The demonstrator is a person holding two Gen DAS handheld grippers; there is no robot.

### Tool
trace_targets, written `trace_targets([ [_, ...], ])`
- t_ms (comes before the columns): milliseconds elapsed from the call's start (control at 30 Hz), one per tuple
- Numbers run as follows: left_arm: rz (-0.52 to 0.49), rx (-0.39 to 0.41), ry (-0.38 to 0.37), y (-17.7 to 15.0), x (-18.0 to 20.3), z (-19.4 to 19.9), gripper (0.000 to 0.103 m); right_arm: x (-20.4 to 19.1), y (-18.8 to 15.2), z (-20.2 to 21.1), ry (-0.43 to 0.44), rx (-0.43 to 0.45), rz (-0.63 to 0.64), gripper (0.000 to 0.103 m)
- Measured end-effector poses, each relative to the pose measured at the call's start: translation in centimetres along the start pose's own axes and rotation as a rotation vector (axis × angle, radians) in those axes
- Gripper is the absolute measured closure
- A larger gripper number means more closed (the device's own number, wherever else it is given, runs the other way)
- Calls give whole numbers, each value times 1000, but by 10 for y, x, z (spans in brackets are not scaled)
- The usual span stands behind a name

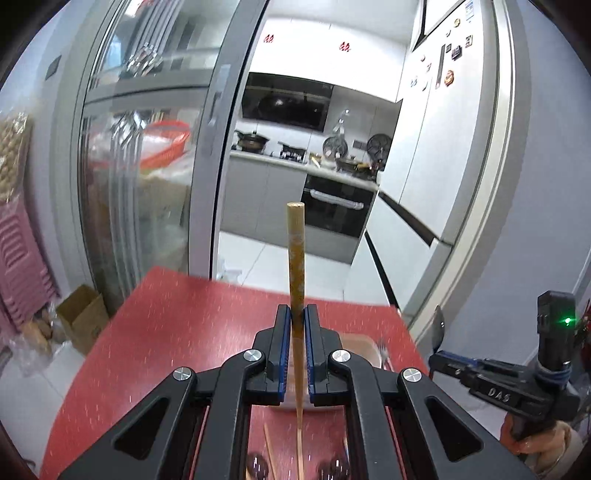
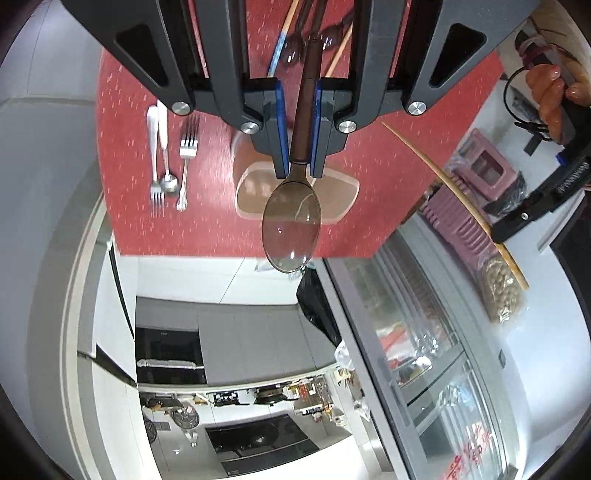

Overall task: Organize utensils
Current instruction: 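Carry the spoon and chopstick to the beige holder and drop them in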

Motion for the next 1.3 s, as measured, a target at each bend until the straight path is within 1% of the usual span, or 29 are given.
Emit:
trace_targets([
  [133, -13, 23, -5, 28, 7, -20, 72, 5, 31, -12, -23, 34, -2, 91],
  [200, -27, 41, 4, 42, 10, -33, 72, 7, 44, -20, -34, 47, -3, 91],
  [300, -30, 50, 10, 51, 10, -51, 72, 9, 60, -34, -51, 66, 2, 91],
  [433, -22, 39, 11, 52, 10, -80, 72, 14, 74, -61, -69, 92, 8, 91],
  [600, -47, 22, 25, 35, 11, -113, 72, 17, 70, -99, -86, 112, 16, 91],
  [800, -48, -34, 34, 0, 8, -148, 72, 22, 54, -129, -108, 142, 38, 91],
  [967, -67, -75, 50, -24, 4, -161, 72, 27, 43, -136, -110, 143, 63, 91],
  [1100, -90, -106, 72, -42, 0, -167, 72, 28, 32, -138, -106, 117, 71, 91],
  [1167, -95, -109, 86, -48, -2, -168, 72, 29, 27, -140, -104, 101, 69, 90],
  [1300, -112, -139, 95, -61, -3, -169, 72, 31, 17, -140, -97, 74, 58, 90],
])
Point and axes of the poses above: each gripper's, at about its wrist camera, not at the fingertips, and z roughly against the way its jaws point, x to its right, y to its top, the point moved 9 cm from there along -z, roughly the way its jaws point, and after that the axes turned 2 degrees about -y, right-handed, at the moved point
